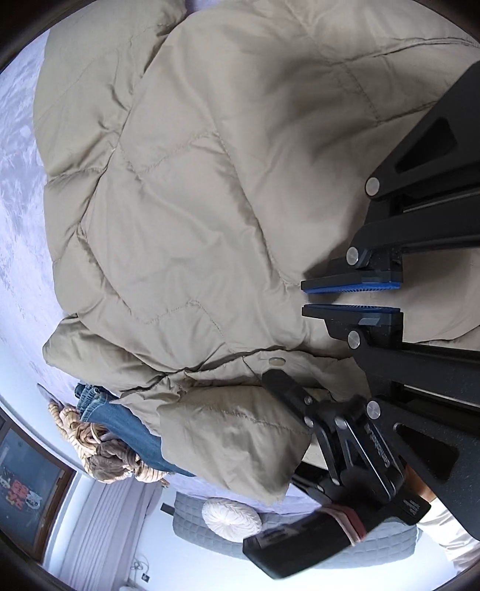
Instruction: Fold large clothes
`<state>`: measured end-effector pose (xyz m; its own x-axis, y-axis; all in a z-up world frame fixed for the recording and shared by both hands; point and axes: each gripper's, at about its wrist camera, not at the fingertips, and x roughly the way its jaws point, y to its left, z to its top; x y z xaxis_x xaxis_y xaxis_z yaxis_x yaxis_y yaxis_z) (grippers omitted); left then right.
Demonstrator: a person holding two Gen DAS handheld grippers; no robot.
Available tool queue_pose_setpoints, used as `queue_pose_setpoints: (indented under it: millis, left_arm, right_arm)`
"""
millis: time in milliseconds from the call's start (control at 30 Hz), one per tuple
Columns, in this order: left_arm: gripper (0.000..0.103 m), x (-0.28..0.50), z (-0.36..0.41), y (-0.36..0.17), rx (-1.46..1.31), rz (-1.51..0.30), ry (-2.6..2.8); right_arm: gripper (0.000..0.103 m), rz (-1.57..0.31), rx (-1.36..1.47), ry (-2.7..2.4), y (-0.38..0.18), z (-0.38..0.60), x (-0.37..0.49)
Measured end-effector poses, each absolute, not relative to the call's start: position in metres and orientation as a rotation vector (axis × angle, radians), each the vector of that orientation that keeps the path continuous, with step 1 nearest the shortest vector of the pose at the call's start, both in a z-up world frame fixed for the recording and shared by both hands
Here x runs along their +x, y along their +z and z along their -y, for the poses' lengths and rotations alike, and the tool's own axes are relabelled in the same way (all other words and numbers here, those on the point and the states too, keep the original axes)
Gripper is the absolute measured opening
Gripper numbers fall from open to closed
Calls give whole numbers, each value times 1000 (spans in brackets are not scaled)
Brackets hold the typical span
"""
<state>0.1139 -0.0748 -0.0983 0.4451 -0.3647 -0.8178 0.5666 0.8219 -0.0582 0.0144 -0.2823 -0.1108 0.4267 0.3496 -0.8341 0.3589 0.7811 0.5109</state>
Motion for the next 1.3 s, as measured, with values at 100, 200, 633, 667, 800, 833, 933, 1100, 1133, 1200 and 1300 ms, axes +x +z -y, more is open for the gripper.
queue_pose_setpoints:
  millis: [100,200,633,667,800,833,933,1100,1133,1200,1300]
  left_arm:
    - [103,113,44,-72,178,-930,-594]
    - [103,115,-8,-54,105,-917,-539]
    - [50,171,-159,-126,-156,-1101,-116]
    - [50,170,-157,-128,-147,-1098,-117]
    - [50,166,-145,-135,-95,-1095,-124]
    - [50,166,-143,-138,-94,-1100,-129]
    - [50,169,-140,-141,-92,-1111,-129]
    - [50,168,-139,-118,-89,-1090,-148]
    - [50,168,-142,-110,-106,-1069,-161]
    - [50,171,-144,-96,-117,-1030,-172]
    - [50,186,-137,-91,-96,-1010,-167]
  right_arm:
    - [9,-1160,669,12,-101,280,11]
    - [82,-1149,576,36,-87,270,8]
    - [37,-1066,-164,83,-83,115,76]
    - [9,-1058,-160,58,-83,120,80]
    - [8,-1005,127,-34,-72,190,73]
    - [8,-1004,190,-61,-73,208,67]
    - [8,-1057,401,-106,-91,253,54]
    - [35,-1150,594,-124,-114,289,28]
    - [36,-1136,592,-130,-108,293,22]
    - [36,-1057,589,-149,-89,298,7]
    - [34,-939,510,-158,-57,300,6]
